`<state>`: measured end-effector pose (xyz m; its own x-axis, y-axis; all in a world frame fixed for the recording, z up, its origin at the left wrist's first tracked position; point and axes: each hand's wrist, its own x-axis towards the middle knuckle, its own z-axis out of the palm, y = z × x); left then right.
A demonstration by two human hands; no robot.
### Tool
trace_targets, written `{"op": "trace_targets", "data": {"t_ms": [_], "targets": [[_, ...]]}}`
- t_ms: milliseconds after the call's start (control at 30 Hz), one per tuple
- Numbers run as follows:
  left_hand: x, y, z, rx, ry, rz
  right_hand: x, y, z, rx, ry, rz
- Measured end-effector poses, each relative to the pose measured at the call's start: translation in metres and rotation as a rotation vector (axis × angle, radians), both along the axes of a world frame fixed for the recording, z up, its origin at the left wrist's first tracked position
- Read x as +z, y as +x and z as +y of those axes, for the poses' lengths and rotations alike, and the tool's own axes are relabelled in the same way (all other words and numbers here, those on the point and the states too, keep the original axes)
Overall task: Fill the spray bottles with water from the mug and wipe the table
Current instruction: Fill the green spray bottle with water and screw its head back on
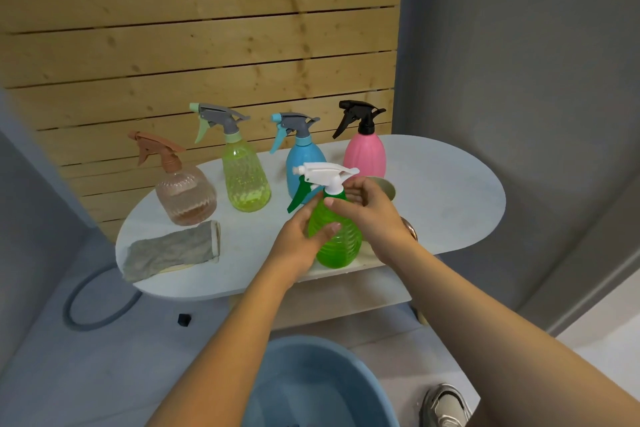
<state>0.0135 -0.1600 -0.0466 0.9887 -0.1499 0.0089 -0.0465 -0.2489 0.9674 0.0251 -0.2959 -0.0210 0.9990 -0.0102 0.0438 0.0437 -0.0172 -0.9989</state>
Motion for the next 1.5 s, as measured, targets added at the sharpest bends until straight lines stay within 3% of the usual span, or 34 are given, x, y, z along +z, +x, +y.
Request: {"op": "trace_targets", "data": {"t_ms": [100, 300, 500, 733, 833, 1033, 1267, 1500], "targets": [[-0.004, 0.002, 0.001, 0.001, -0.022, 0.001, 0.003, -0.001, -0.005, 0.067, -0.062, -0.03], [-0.006, 0.004, 0.002, 0.002, -0.018, -0.02, -0.001, -0.002, -0.003, -0.043, -0.064, -0.035], [-0.001, 0.004, 0.001, -0.002, 0.019, -0.019, 0.007, 0.0, -0.007, 0.117, -0.21, -0.065], [-0.001, 0.004, 0.006, -0.027, 0.054, -0.036, 0.006, 0.0, 0.0, -0.042, -0.217, -0.059], [0.0, 0.005, 0.006, -0.031, 0.055, -0.027, 0.008, 0.002, -0.003, 0.052, -0.272, -0.081], [0.003, 0.003, 0.004, -0.012, 0.078, -0.016, 0.008, 0.004, 0.001, 0.039, -0.164, -0.02], [-0.003, -0.004, -0.007, -0.044, 0.008, -0.022, 0.012, 0.005, -0.005, 0.079, -0.244, -0.032], [0.02, -0.004, -0.016, 0.146, 0.047, -0.108, 0.041, 0.0, -0.008, 0.066, -0.088, -0.067]]}}
